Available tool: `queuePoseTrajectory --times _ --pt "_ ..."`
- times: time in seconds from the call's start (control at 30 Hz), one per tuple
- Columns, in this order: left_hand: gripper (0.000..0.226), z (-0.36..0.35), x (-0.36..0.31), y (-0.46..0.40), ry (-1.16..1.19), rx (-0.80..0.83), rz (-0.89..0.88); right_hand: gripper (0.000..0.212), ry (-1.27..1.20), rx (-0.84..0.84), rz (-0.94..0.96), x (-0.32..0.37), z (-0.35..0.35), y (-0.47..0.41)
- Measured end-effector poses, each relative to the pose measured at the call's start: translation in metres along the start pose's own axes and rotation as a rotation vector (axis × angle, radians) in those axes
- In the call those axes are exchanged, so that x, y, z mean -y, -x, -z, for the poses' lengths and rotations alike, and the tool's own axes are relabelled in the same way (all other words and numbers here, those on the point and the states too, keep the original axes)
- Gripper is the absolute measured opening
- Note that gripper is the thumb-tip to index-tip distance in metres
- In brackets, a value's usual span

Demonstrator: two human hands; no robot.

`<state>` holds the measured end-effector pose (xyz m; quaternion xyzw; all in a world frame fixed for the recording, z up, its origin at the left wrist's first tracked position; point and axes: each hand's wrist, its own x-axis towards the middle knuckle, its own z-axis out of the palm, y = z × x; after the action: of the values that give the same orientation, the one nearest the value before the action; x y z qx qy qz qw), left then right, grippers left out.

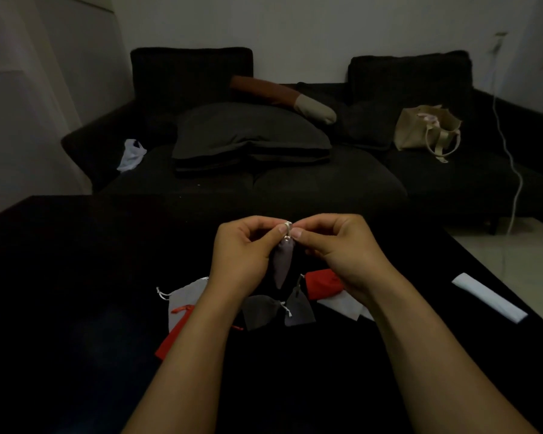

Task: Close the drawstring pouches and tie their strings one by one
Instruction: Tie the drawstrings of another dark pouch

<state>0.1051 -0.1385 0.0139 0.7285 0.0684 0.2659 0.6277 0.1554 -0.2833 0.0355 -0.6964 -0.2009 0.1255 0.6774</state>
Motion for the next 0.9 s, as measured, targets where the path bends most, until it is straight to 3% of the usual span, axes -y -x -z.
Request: queuePoseTrajectory --times 0.4,0.77,0.9 --pt "0.010 -0.003 -0.001 0.002 -0.129 -0.081 -0.129 0.037 -0.133 -0.045 -0.015 0.005 -0.005 0.002" --pt "0.011 0.006 -0.007 0.001 0.247 0.080 0.169 0.031 -0.212 -0.009 0.030 0.002 -0.006 0.000" --pt "0.011 0.007 -0.007 0.001 0.245 0.088 0.184 0.029 -0.173 0.020 0.025 0.001 -0.004 0.000"
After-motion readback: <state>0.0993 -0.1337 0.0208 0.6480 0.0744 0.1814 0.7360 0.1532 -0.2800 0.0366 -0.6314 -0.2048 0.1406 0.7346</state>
